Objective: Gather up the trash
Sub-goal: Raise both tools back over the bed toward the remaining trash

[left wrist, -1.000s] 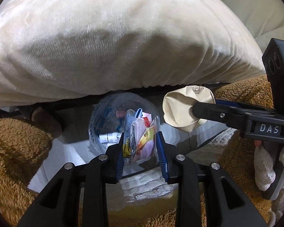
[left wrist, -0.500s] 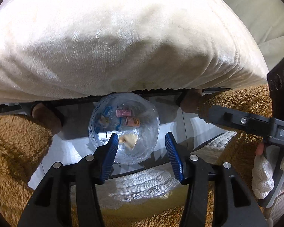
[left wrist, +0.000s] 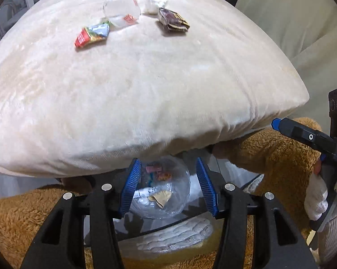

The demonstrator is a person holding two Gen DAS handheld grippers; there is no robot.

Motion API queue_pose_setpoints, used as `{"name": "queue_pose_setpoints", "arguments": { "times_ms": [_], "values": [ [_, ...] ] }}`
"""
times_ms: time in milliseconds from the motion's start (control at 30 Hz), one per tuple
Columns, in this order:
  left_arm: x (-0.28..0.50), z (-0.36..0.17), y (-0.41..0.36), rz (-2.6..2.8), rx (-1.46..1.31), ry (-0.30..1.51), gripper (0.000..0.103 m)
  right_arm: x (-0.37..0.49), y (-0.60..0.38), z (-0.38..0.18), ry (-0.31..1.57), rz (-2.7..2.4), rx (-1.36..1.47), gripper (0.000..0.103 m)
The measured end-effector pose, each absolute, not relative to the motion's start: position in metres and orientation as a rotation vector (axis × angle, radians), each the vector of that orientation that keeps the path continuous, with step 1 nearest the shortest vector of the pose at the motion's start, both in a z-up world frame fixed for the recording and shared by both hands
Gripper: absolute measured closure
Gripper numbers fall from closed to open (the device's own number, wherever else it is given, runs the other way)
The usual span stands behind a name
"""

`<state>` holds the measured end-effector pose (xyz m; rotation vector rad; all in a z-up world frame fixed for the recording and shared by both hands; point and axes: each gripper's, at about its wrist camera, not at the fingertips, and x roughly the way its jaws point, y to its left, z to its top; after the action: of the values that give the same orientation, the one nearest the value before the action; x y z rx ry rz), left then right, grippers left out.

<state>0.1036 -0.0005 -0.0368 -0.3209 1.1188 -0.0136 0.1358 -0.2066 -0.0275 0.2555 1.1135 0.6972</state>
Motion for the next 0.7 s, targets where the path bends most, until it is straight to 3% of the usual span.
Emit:
{"name": "queue_pose_setpoints", "arguments": {
  "times_ms": [567,667,700],
  "values": [
    [0.134,-0.022,0.081,0.072,-0.343,1.085,0.052,0.234,-0.15,0.0,1.061,0.707,0.159,0.032],
    [0.145,-0.019,0.093,0.089,-0.352,1.067,0.052,0.256,-0.141,-0.006,1.053,0.705,0.164,0.022],
    [0.15,-0.019,0.098,0.098,-0.352,1.065,0.045,0.265,-0.138,-0.01,1.06,0.7,0.167,0.022]
  ]
}}
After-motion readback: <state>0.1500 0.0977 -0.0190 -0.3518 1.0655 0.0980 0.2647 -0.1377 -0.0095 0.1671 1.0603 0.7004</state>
